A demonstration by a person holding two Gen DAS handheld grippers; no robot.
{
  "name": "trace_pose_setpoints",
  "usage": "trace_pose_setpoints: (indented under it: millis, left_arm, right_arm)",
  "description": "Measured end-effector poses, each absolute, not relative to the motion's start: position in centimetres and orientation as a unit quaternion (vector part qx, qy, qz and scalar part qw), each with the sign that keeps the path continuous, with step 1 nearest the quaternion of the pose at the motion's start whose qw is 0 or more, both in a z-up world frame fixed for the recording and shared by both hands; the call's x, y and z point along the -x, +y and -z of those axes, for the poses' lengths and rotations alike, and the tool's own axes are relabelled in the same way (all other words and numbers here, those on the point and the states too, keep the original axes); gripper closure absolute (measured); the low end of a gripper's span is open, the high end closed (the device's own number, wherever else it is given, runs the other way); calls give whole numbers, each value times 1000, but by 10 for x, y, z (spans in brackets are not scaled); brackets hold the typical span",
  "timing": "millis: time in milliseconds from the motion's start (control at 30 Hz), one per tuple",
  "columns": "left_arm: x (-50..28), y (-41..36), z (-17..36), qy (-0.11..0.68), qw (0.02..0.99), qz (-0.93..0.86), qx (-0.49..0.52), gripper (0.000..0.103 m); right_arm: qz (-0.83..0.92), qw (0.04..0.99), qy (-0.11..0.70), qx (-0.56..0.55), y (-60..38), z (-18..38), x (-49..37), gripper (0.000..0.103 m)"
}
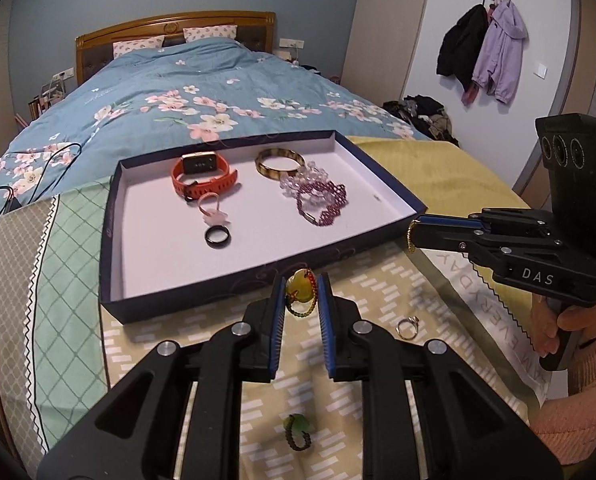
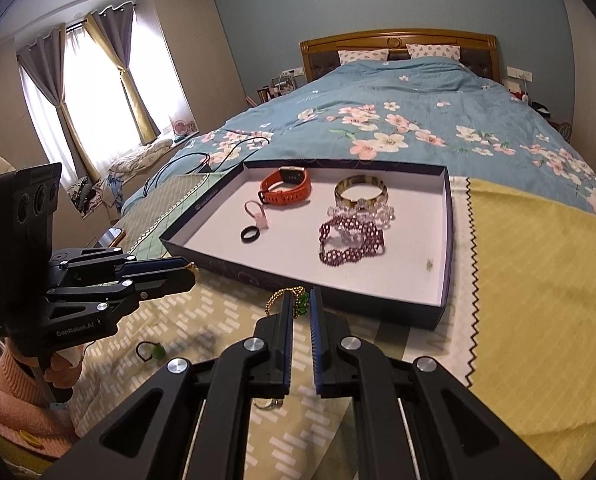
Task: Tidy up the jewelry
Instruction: 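Carry the yellow ring and gold chain over the box with both grippers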
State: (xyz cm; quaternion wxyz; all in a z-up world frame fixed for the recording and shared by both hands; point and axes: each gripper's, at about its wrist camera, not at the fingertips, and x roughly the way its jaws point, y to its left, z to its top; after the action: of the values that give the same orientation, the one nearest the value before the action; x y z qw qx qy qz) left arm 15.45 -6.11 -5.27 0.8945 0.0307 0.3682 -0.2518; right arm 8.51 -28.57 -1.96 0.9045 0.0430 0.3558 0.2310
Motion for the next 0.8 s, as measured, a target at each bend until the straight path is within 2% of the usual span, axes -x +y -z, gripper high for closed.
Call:
trace_pose_setpoints:
  millis: [800]
  left_arm:
    - [-174,-48,40,353,909,223,-17,87]
  right_arm:
    - [-226,912,340,-38,-283,9,-110,96]
